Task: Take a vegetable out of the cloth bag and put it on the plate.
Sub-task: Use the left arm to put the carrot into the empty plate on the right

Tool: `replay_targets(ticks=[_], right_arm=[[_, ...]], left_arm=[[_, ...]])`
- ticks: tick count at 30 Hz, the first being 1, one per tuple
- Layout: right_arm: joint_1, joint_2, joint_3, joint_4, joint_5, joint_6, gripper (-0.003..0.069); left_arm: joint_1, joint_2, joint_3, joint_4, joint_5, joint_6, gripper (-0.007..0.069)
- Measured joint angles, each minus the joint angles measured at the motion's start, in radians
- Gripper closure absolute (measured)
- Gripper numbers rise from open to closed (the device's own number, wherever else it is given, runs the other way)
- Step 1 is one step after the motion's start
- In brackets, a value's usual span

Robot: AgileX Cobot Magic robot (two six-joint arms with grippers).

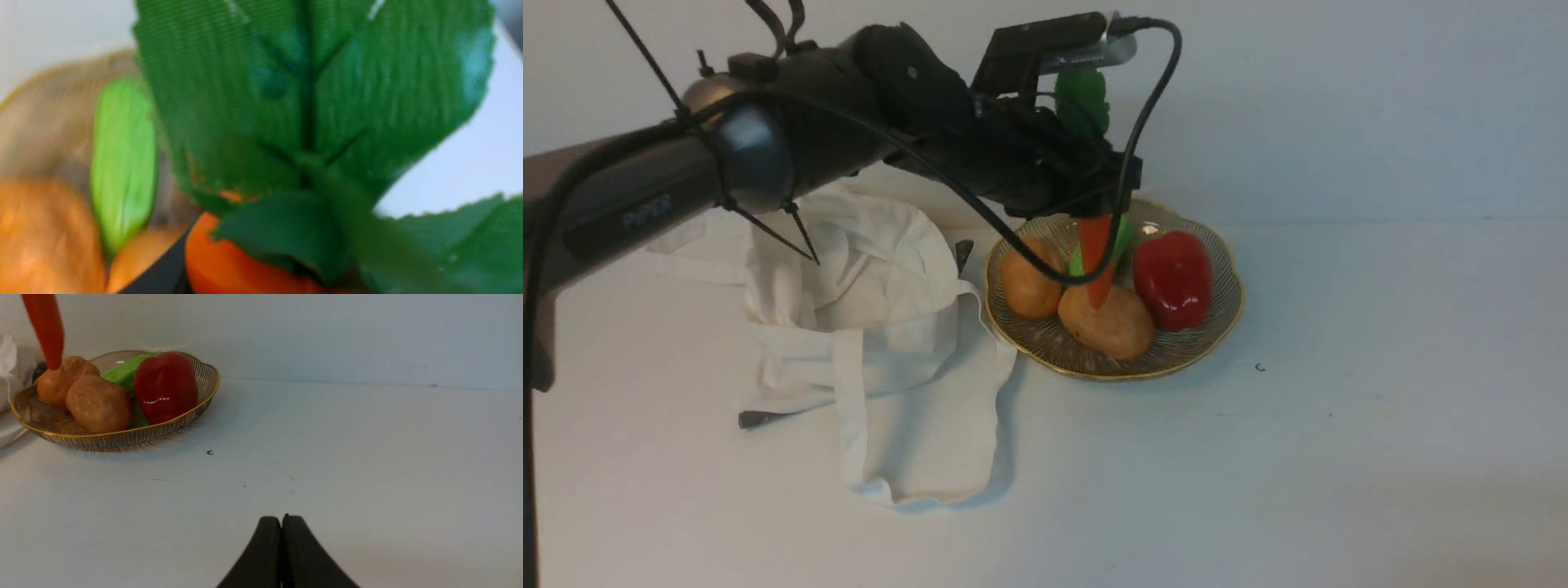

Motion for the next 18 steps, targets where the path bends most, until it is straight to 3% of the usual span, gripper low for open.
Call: replay_targets(ticks=[8,13,18], right_arm=[[0.0,0.0,0.0,0.0,0.0,0.0,0.0673],[0.0,0.0,0.0,0.0,0.0,0.0,0.0673],[0.0,0.0,0.0,0.0,0.0,0.0,0.0673]], left_arm=[[-0.025,0.081,0.0,-0.22,-0.19,0.093,0.0315],[-0.025,0.126,0.0,-0.278,-0.299,0.138,0.0278],[-0.025,0.169,0.0,-0.297,-0.34,0.157,0.0085]])
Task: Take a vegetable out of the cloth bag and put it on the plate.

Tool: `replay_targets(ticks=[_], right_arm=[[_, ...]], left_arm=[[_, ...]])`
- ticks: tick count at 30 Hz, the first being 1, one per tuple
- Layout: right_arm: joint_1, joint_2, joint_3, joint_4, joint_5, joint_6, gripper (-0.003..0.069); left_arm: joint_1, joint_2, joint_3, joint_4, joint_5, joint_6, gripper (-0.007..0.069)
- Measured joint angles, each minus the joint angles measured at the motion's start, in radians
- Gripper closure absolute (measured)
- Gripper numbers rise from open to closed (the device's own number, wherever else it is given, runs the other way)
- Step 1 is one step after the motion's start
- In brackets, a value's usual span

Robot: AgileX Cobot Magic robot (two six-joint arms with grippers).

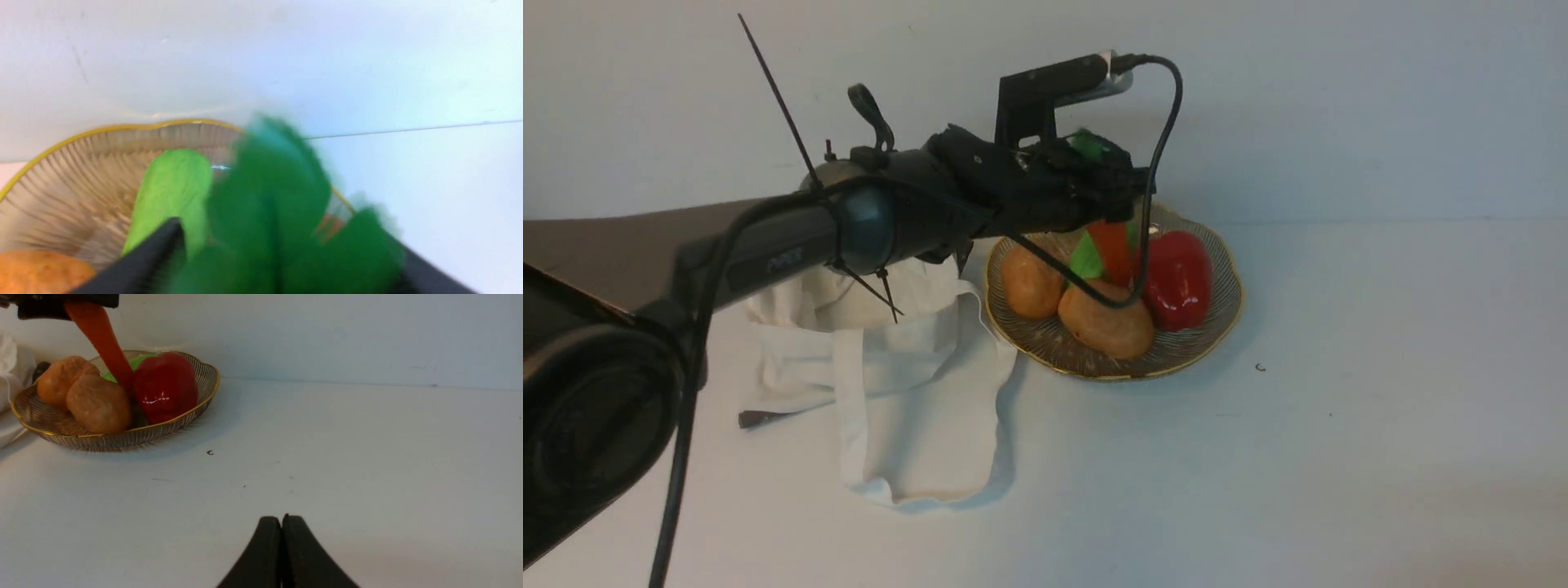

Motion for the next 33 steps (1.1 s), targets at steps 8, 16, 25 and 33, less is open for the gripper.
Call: replay_targets(ticks=[8,16,25,33], right_arm=[[0.0,0.0,0.0,0.0,0.0,0.0,0.0673],[0.0,0.0,0.0,0.0,0.0,0.0,0.0673],[0.0,0.0,0.0,0.0,0.0,0.0,0.0673],[0.0,0.0,0.0,0.0,0.0,0.0,0.0673]], left_arm=[[0.0,-0.041,0.001,-0.011,0.096,0.011,0.0081],[0.013,-0.303,0.002,0.058,0.325,0.011,0.0566],[0.141,-0.608,0.002,0.211,0.756,0.0,0.0629],[0.203,-0.842,0.002,0.613,1.074,-0.095,0.0629]])
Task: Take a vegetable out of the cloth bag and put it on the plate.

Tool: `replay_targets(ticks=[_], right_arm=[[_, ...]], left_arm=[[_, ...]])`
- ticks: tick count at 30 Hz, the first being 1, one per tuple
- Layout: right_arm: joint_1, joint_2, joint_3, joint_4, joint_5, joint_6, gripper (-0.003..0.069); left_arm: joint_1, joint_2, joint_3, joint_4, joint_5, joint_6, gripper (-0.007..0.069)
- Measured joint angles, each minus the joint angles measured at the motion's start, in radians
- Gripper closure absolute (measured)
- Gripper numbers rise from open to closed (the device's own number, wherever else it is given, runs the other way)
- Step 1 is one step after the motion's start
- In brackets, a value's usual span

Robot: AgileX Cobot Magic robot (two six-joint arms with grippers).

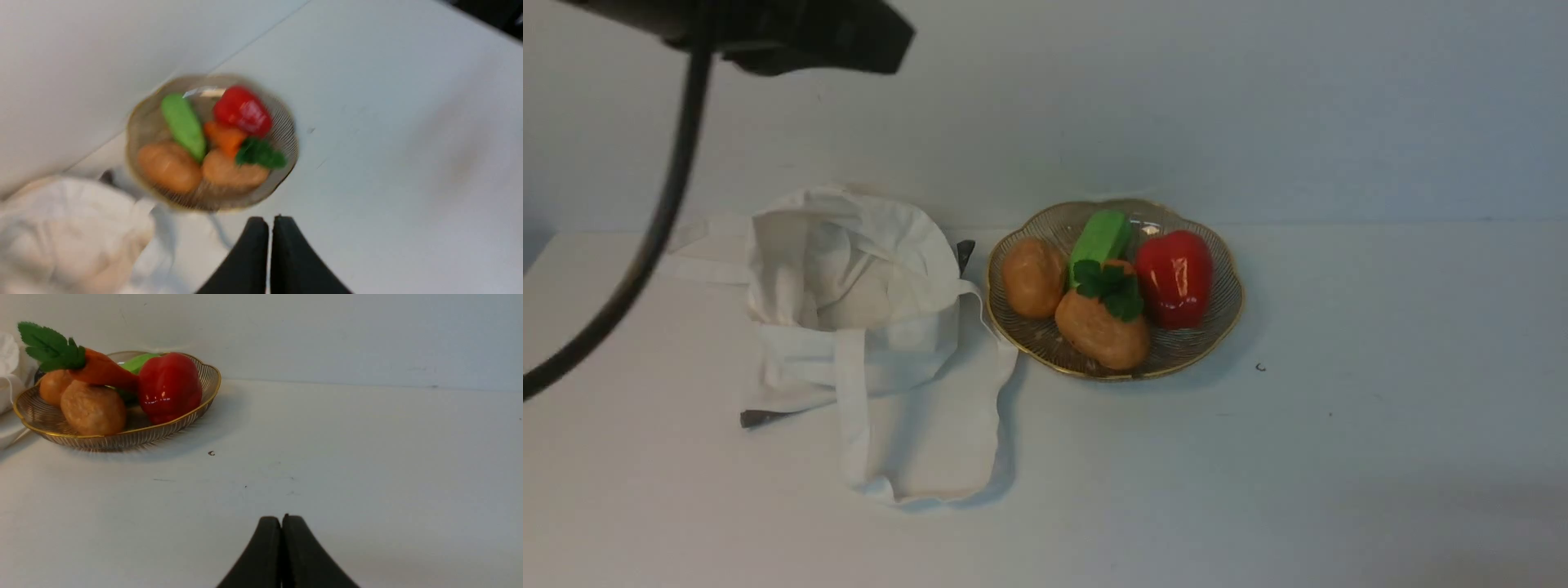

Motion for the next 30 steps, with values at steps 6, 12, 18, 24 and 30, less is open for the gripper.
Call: replay_targets(ticks=[6,12,18,24,30], right_arm=[[0.0,0.0,0.0,0.001,0.0,0.0,0.0673],[0.0,0.0,0.0,0.0,0.0,0.0,0.0673],[0.0,0.0,0.0,0.0,0.0,0.0,0.0673],[0.0,0.0,0.0,0.0,0.0,0.0,0.0673],[0.0,0.0,0.0,0.0,0.0,0.0,0.0673]], left_arm=[[0.001,-0.154,0.098,0.198,0.063,-0.15,0.0629],[0.001,-0.458,0.445,0.191,0.035,-0.158,0.0629],[0.001,-0.827,0.852,0.142,-0.242,-0.159,0.0629],[0.001,-1.124,1.176,0.11,-0.541,-0.159,0.0629],[0.001,-1.252,1.318,0.104,-0.651,-0.159,0.0629]])
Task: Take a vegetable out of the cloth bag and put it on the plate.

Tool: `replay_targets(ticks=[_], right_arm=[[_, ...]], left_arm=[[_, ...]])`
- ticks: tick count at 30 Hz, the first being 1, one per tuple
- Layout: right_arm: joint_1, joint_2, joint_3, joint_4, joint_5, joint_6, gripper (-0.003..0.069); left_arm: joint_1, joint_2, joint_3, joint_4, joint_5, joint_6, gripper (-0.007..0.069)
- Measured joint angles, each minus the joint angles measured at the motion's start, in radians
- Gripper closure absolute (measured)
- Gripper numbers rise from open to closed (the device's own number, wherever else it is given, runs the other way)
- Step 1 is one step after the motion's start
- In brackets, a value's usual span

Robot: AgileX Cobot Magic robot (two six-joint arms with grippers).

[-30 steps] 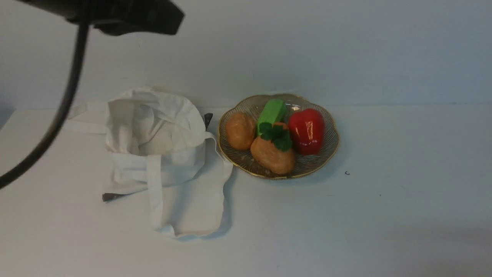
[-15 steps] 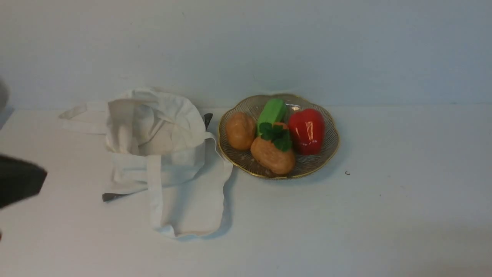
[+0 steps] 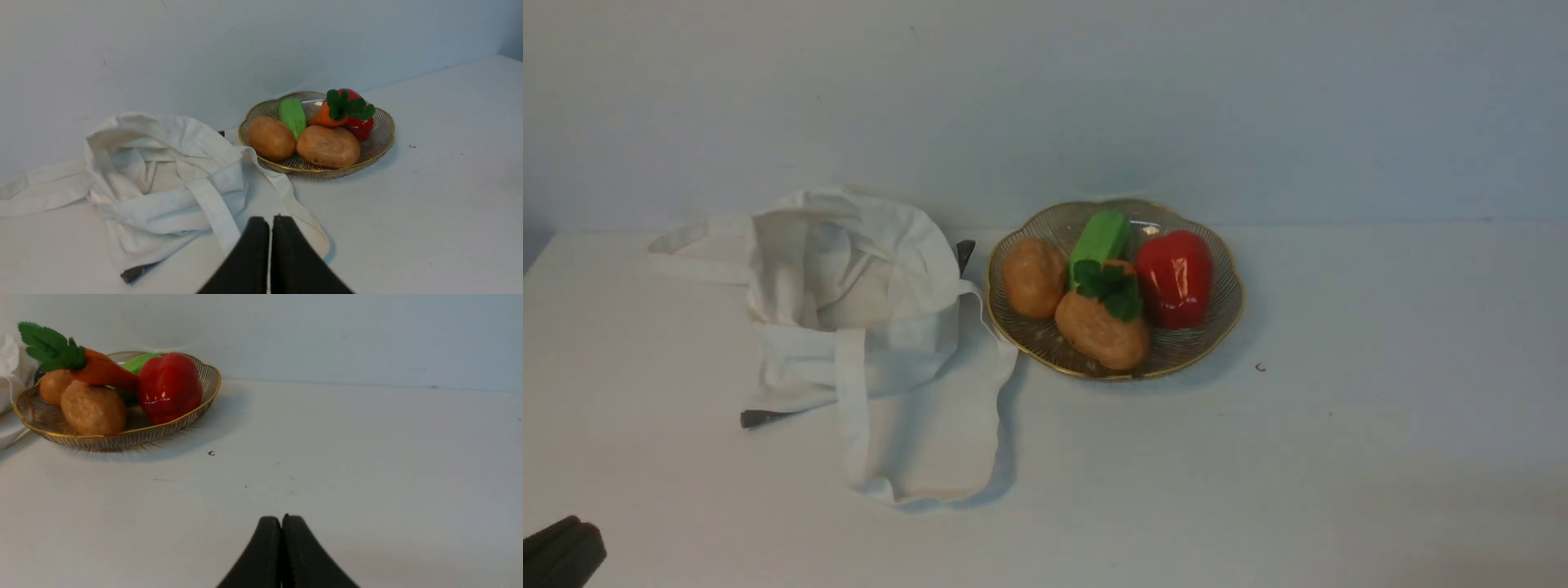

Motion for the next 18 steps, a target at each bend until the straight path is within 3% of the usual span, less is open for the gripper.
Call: replay_targets(ticks=[18], right_arm=[[0.0,0.0,0.0,0.001,0.0,0.0,0.0673]], left_arm=[[0.0,-0.005,0.116,0.02,-0.009,-0.002,0.0629]])
